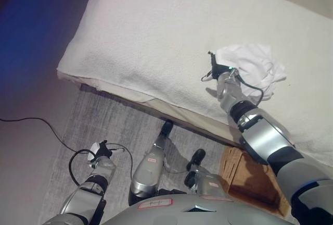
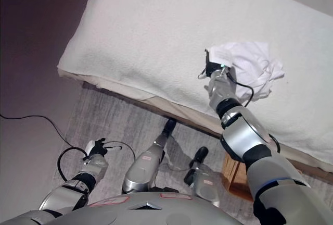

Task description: Put the clothes on the bed into the basket.

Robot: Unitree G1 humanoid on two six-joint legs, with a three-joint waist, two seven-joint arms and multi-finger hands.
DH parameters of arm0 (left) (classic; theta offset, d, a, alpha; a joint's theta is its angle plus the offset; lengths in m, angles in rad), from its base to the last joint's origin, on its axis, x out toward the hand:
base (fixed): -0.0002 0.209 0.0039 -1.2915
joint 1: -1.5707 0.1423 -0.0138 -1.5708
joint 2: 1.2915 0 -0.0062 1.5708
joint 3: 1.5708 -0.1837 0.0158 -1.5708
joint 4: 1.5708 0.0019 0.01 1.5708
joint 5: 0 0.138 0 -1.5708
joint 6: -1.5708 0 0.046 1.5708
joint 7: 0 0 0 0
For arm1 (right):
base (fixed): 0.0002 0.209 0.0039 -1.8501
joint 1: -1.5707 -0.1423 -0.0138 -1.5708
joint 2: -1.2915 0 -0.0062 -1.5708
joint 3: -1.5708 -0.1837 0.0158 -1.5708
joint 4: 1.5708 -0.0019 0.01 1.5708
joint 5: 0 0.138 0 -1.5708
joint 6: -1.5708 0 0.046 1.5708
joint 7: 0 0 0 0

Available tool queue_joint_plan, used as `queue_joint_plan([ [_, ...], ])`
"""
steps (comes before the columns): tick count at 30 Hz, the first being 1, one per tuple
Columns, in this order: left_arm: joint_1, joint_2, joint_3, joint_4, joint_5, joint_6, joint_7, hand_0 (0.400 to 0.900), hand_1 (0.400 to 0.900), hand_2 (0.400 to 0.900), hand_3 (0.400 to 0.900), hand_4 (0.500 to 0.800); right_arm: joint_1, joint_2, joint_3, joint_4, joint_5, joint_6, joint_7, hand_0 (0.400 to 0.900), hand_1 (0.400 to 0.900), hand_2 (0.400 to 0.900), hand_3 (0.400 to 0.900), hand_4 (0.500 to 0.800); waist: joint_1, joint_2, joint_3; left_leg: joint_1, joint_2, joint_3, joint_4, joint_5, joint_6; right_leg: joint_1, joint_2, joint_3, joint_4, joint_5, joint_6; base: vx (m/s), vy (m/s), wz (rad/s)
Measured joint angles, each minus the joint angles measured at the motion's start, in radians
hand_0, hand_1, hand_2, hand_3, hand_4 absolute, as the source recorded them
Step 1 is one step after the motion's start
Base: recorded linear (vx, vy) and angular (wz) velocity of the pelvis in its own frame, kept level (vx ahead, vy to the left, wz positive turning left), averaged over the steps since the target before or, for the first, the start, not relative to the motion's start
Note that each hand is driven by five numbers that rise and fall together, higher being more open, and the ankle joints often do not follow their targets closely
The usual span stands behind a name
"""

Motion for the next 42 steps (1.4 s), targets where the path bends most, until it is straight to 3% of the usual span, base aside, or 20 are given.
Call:
queue_joint_plan([
  [11, -0.059, -0.012, -0.075, -0.002, 0.001, -0.021, 0.005, 0.9, 0.9, 0.9, 0.9, 0.8, -0.137, -0.087, -0.018, 0.162, -0.047, 0.055, -0.016, 0.9, 0.9, 0.9, 0.9, 0.8, 0.007, 0.055, -0.013, -0.024, -0.015, 0.003, 0.0, 0.001, 0.001, -0.025, -0.015, 0.003, 0.0, 0.002, 0.009, 0.02, 0.026, -0.01],
  [20, -0.045, -0.012, -0.077, -0.001, 0.001, -0.02, -0.001, 0.9, 0.9, 0.9, 0.9, 0.8, -0.149, -0.146, 0.007, 0.205, -0.128, 0.065, 0.044, 0.9, 0.9, 0.9, 0.9, 0.8, 0.018, 0.116, -0.052, -0.026, -0.012, 0.026, 0.0, 0.001, 0.002, -0.038, -0.019, 0.026, 0.001, 0.006, 0.016, -0.01, 0.018, -0.14],
  [29, -0.048, -0.012, -0.077, -0.001, 0.001, -0.02, -0.041, 0.9, 0.9, 0.9, 0.9, 0.8, -0.151, -0.16, 0.01, 0.229, -0.187, 0.081, 0.118, 0.9, 0.9, 0.9, 0.9, 0.8, -0.012, 0.135, -0.051, -0.016, -0.006, 0.069, 0.0, 0.003, 0.003, -0.049, -0.024, 0.071, 0.001, 0.015, 0.03, -0.02, -0.001, -0.16],
  [35, -0.043, -0.009, -0.056, 0.003, 0.0, -0.011, -0.047, 0.9, 0.9, 0.9, 0.9, 0.8, -0.15, -0.161, 0.0, 0.224, -0.196, 0.086, 0.119, 0.9, 0.9, 0.9, 0.9, 0.8, -0.025, 0.175, -0.033, 0.003, -0.004, 0.108, 0.0, 0.003, 0.003, -0.049, -0.032, 0.115, -0.001, 0.023, 0.041, -0.01, -0.022, -0.2],
  [36, -0.042, -0.009, -0.056, 0.012, 0.0, -0.011, -0.047, 0.9, 0.9, 0.9, 0.9, 0.8, -0.15, -0.15, -0.006, 0.222, -0.195, 0.087, 0.119, 0.835, 0.835, 0.835, 0.835, 0.761, -0.035, 0.176, -0.033, 0.005, -0.003, 0.111, 0.0, 0.003, 0.003, -0.049, -0.032, 0.118, 0.0, 0.024, 0.042, 0.0, -0.043, -0.11],
  [37, -0.042, -0.009, -0.056, 0.022, 0.0, -0.009, -0.047, 0.9, 0.9, 0.9, 0.9, 0.8, -0.15, -0.14, -0.013, 0.222, -0.195, 0.087, 0.119, 0.4, 0.4, 0.4, 0.4, 0.5, -0.04, 0.176, -0.033, 0.008, -0.002, 0.115, 0.0, 0.003, 0.003, -0.047, -0.031, 0.122, 0.0, 0.024, 0.042, 0.0, -0.052, -0.07],
  [42, -0.043, -0.009, -0.055, 0.028, 0.0, -0.008, -0.047, 0.9, 0.9, 0.9, 0.9, 0.8, -0.15, -0.116, -0.029, 0.2, -0.176, 0.1, 0.118, 0.4, 0.4, 0.4, 0.4, 0.5, -0.068, 0.173, -0.031, 0.025, 0.003, 0.126, 0.0, 0.002, 0.003, -0.036, -0.028, 0.134, -0.002, 0.025, 0.042, 0.0, -0.057, -0.05],
])
